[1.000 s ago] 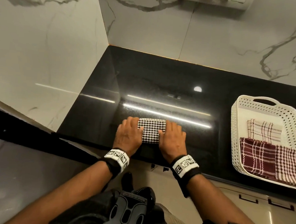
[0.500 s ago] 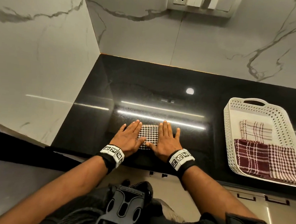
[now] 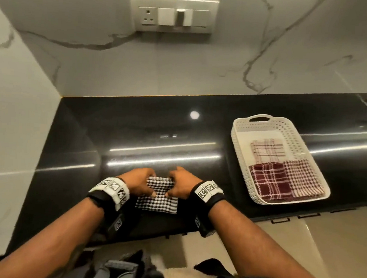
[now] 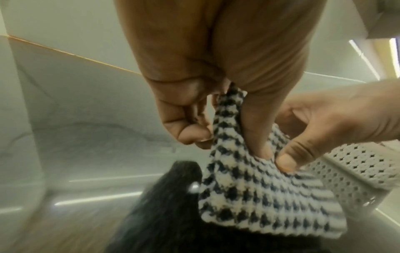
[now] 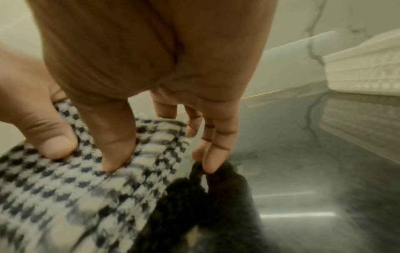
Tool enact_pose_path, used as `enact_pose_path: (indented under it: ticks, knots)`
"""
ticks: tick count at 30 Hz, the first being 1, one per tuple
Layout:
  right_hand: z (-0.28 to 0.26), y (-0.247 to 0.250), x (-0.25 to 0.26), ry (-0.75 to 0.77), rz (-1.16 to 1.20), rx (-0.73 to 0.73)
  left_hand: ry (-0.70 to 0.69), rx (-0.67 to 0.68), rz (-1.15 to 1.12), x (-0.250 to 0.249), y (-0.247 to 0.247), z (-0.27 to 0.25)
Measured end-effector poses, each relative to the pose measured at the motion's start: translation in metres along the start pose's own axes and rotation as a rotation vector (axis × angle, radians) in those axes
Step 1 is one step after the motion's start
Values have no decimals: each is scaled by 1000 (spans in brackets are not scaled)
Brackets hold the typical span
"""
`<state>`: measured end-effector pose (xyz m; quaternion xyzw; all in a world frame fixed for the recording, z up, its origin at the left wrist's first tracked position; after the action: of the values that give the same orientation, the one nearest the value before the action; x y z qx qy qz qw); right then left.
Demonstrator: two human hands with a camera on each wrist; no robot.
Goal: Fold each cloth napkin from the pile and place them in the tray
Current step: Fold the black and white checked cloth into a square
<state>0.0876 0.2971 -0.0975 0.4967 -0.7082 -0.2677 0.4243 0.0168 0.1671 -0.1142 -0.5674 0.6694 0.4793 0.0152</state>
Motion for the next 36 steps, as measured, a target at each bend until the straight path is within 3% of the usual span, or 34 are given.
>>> enact_pose_path:
  ticks: [3,6,10,14,19,27,33,36]
  knots:
    - [-23,17,-29,0,151,-37,-144,37,-160,-36,6,5]
    - [-51,38,-78,-29,342,-103,-244,-12,-250,-89,16,24]
    - [-98,75,-147,-93,639,-263,-288,-91,-363,-170,31,72]
    - [-141,133,-230,-229,656,-527,-331,-113,-363,-277,34,128]
    - [-149,163,-345,-441,697,-594,-333,-140,-215,-377,21,206]
    - [-125,158,-405,-506,518,-294,-226,-195,18,-406,-13,282]
    - [-115,157,-419,-512,557,-327,-172,-198,-10,-395,-17,296]
    - [-109,159,-415,-497,532,-243,-164,-184,-25,-392,-16,295]
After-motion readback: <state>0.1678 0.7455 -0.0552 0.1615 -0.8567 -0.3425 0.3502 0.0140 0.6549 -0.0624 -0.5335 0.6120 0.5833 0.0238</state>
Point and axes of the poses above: each hand's wrist, its own z-axis towards the middle knuckle, its own y-axis out of the back of the hand, x = y × z, the point moved 7 cm from there along z, towards the middle knuckle, and after that the axes turned 8 degrees about -z, right-handed, at the moved point
